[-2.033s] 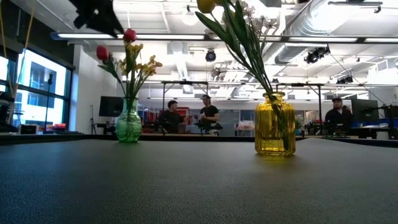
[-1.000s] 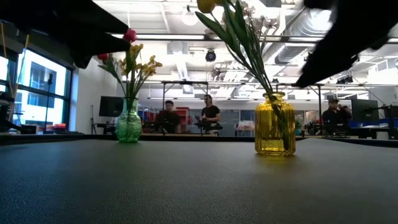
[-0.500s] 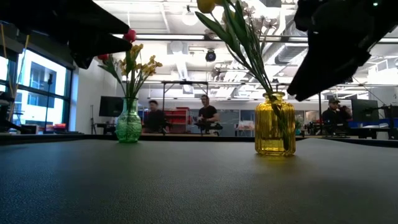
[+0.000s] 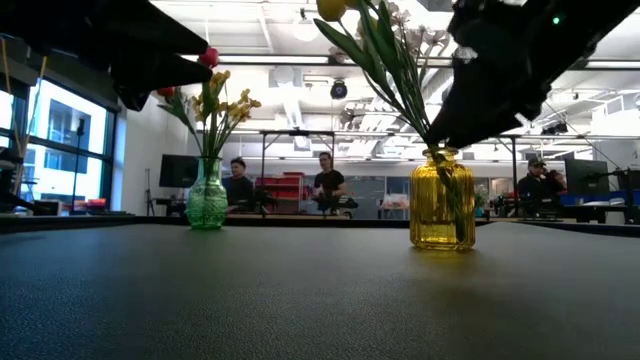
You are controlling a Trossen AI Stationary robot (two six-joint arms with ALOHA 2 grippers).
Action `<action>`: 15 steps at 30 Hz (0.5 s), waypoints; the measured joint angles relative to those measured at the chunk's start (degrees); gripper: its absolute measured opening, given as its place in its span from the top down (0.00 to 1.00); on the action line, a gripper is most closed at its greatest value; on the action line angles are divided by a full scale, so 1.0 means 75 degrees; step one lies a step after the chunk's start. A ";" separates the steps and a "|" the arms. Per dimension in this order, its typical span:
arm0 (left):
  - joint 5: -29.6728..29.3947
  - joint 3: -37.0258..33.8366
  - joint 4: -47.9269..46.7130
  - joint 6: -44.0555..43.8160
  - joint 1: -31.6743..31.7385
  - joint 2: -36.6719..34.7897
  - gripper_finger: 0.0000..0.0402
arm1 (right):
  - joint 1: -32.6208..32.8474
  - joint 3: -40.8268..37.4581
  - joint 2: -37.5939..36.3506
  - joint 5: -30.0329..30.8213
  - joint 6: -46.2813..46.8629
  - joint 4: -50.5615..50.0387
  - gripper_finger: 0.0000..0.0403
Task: Sort flowers into vase by color
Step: Adjust the yellow vase
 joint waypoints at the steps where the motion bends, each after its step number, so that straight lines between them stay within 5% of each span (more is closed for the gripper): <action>1: 0.0002 0.0000 -0.0001 -0.0017 0.0000 0.0000 0.58 | -0.0020 0.0000 0.0077 -0.0104 -0.0124 0.0031 0.20; 7: 0.0008 0.0003 -0.0005 -0.0020 0.0003 0.0000 0.58 | -0.0046 0.0000 0.0707 -0.0249 -0.0851 0.0689 0.24; 15: 0.0006 0.0003 -0.0004 -0.0030 0.0003 0.0000 0.58 | -0.0046 0.0003 0.0849 -0.0180 -0.1164 0.1023 0.42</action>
